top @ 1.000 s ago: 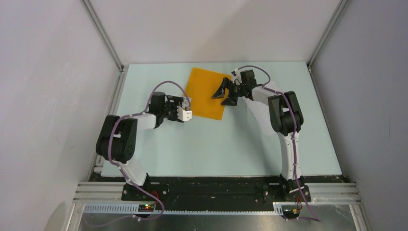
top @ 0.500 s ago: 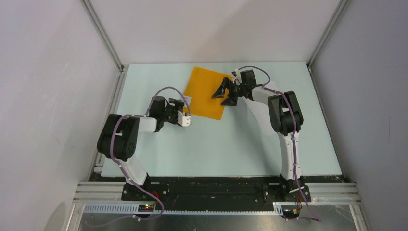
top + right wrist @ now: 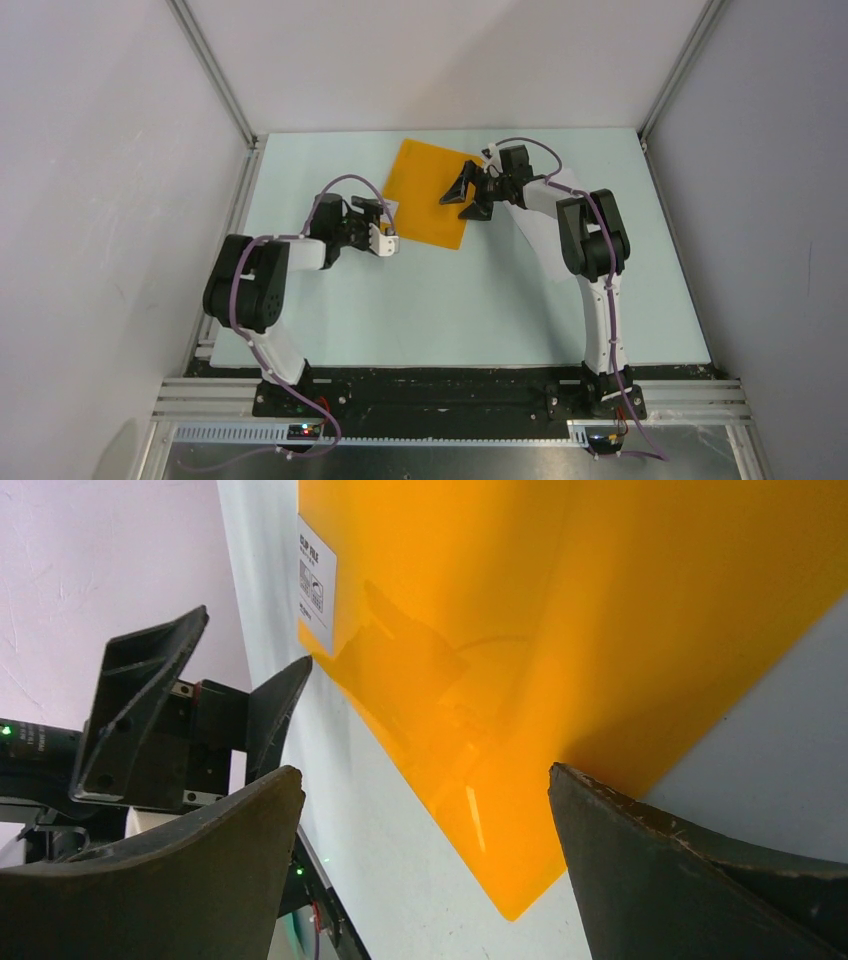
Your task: Put the files into the folder
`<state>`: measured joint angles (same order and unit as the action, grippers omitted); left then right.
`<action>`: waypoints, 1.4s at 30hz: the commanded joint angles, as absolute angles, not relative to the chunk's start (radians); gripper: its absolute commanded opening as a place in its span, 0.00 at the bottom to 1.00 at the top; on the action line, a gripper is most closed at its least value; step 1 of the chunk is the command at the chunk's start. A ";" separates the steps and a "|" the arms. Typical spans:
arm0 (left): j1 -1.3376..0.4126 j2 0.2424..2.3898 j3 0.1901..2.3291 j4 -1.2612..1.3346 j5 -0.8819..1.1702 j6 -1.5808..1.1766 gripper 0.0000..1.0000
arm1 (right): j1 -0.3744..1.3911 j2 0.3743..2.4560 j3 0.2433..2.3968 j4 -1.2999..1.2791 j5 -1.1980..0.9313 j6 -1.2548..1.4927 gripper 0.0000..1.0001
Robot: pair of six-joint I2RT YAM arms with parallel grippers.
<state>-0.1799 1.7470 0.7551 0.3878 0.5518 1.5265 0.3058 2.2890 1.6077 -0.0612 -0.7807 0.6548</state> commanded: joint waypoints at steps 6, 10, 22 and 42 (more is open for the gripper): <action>-0.174 1.806 0.834 0.436 0.547 1.525 0.81 | 0.305 2.336 1.601 -0.088 -0.767 0.646 0.98; -0.177 1.828 0.840 0.449 0.554 1.533 0.81 | 0.300 2.340 1.601 -0.095 -0.767 0.645 0.98; -0.152 1.712 0.777 0.392 0.600 1.469 0.85 | 0.294 2.350 1.604 -0.092 -0.770 0.654 0.98; -0.164 1.784 0.836 0.337 0.579 1.510 0.83 | 0.298 2.357 1.601 -0.094 -0.773 0.654 0.98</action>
<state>-0.1593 1.7630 0.7834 0.3283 0.5716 1.5021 0.2977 2.3009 1.6077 -0.0452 -0.8127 0.6662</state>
